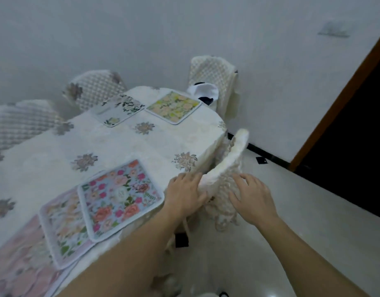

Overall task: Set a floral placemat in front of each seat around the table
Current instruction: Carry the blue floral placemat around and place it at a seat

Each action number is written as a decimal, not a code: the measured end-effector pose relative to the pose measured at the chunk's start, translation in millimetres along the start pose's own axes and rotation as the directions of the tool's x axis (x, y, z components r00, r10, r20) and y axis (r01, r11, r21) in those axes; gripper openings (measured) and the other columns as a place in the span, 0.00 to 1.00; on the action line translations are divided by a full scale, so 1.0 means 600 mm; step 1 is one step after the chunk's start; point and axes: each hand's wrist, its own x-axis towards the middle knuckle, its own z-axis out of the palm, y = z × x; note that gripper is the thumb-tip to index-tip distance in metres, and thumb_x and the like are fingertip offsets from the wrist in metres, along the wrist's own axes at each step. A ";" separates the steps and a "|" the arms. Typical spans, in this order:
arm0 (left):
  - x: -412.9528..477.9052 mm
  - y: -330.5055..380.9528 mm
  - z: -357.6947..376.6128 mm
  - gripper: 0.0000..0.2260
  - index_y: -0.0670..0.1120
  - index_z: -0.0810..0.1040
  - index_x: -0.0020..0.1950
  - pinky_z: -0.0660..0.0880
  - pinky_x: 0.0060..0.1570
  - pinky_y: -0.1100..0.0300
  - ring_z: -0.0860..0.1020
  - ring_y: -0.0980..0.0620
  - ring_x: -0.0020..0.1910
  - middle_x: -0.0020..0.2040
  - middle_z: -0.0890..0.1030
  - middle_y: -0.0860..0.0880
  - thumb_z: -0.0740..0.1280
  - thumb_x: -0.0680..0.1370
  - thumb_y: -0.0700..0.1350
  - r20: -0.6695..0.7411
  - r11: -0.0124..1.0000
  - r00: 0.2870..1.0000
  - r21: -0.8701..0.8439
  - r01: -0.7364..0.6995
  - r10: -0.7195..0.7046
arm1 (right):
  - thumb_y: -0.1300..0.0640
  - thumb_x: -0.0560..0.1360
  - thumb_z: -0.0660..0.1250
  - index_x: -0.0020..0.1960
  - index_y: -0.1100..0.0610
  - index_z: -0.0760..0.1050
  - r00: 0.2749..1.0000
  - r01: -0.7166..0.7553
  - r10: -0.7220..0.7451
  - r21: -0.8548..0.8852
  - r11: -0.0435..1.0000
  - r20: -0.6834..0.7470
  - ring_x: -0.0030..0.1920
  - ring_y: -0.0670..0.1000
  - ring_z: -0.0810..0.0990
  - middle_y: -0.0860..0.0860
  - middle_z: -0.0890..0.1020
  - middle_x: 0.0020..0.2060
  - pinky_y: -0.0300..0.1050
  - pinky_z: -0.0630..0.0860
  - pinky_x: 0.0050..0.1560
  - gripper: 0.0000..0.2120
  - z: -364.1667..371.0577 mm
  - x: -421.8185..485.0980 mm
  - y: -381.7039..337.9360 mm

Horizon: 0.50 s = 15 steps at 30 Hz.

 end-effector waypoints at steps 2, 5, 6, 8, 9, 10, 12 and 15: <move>0.002 -0.025 -0.006 0.25 0.53 0.67 0.72 0.70 0.63 0.49 0.72 0.46 0.66 0.69 0.74 0.50 0.54 0.78 0.61 0.001 0.993 0.993 0.018 0.119 -0.119 | 0.46 0.76 0.61 0.70 0.50 0.68 0.995 0.095 -0.096 0.020 0.995 0.017 0.63 0.53 0.73 0.51 0.76 0.63 0.53 0.71 0.62 0.23 0.003 0.048 -0.014; -0.016 -0.066 -0.014 0.26 0.52 0.63 0.74 0.69 0.67 0.48 0.69 0.46 0.69 0.73 0.70 0.49 0.53 0.79 0.62 0.011 0.962 0.963 0.042 0.270 -0.270 | 0.45 0.76 0.60 0.72 0.49 0.66 0.969 0.237 -0.240 0.059 0.970 0.049 0.66 0.53 0.70 0.51 0.74 0.65 0.53 0.69 0.65 0.25 0.019 0.106 -0.054; -0.026 -0.081 -0.018 0.26 0.52 0.63 0.75 0.68 0.68 0.48 0.68 0.46 0.70 0.73 0.69 0.49 0.52 0.79 0.62 0.013 0.944 0.945 0.035 0.327 -0.327 | 0.44 0.76 0.59 0.72 0.49 0.65 0.955 0.285 -0.289 0.067 0.956 0.063 0.66 0.53 0.70 0.51 0.74 0.65 0.53 0.69 0.65 0.25 0.026 0.122 -0.071; -0.050 -0.112 -0.023 0.27 0.52 0.63 0.75 0.67 0.68 0.48 0.68 0.46 0.70 0.73 0.70 0.49 0.53 0.79 0.62 -0.001 0.901 0.901 0.010 0.433 -0.434 | 0.43 0.77 0.58 0.73 0.48 0.63 0.924 0.364 -0.371 0.087 0.927 0.093 0.66 0.53 0.70 0.50 0.74 0.65 0.53 0.69 0.65 0.26 0.044 0.149 -0.108; -0.063 -0.127 -0.025 0.27 0.51 0.64 0.75 0.67 0.68 0.48 0.68 0.46 0.70 0.73 0.70 0.49 0.53 0.79 0.62 -0.010 0.879 0.879 -0.002 0.476 -0.476 | 0.44 0.77 0.59 0.73 0.48 0.63 0.908 0.398 -0.407 0.095 0.912 0.103 0.66 0.53 0.70 0.50 0.73 0.65 0.53 0.69 0.65 0.26 0.054 0.160 -0.127; -0.078 -0.144 -0.027 0.27 0.51 0.65 0.74 0.68 0.67 0.49 0.69 0.47 0.69 0.72 0.71 0.49 0.54 0.78 0.62 -0.017 0.857 0.857 -0.013 0.516 -0.516 | 0.44 0.77 0.59 0.73 0.48 0.63 0.889 0.436 -0.445 0.096 0.895 0.112 0.66 0.54 0.70 0.51 0.74 0.65 0.53 0.69 0.65 0.26 0.066 0.170 -0.147; -0.108 -0.180 -0.028 0.27 0.52 0.65 0.74 0.70 0.66 0.49 0.70 0.47 0.69 0.72 0.71 0.50 0.54 0.78 0.61 -0.008 0.808 0.808 -0.030 0.588 -0.589 | 0.44 0.76 0.59 0.73 0.49 0.63 0.849 0.502 -0.510 0.090 0.860 0.138 0.66 0.54 0.71 0.52 0.74 0.66 0.54 0.69 0.66 0.27 0.089 0.186 -0.186; -0.150 -0.236 -0.024 0.28 0.51 0.63 0.76 0.70 0.65 0.49 0.70 0.46 0.69 0.73 0.70 0.49 0.54 0.79 0.63 0.018 0.720 0.720 -0.016 0.694 -0.693 | 0.42 0.77 0.59 0.74 0.49 0.62 0.813 0.541 -0.550 0.100 0.835 0.193 0.65 0.55 0.71 0.52 0.73 0.66 0.55 0.70 0.65 0.28 0.118 0.207 -0.240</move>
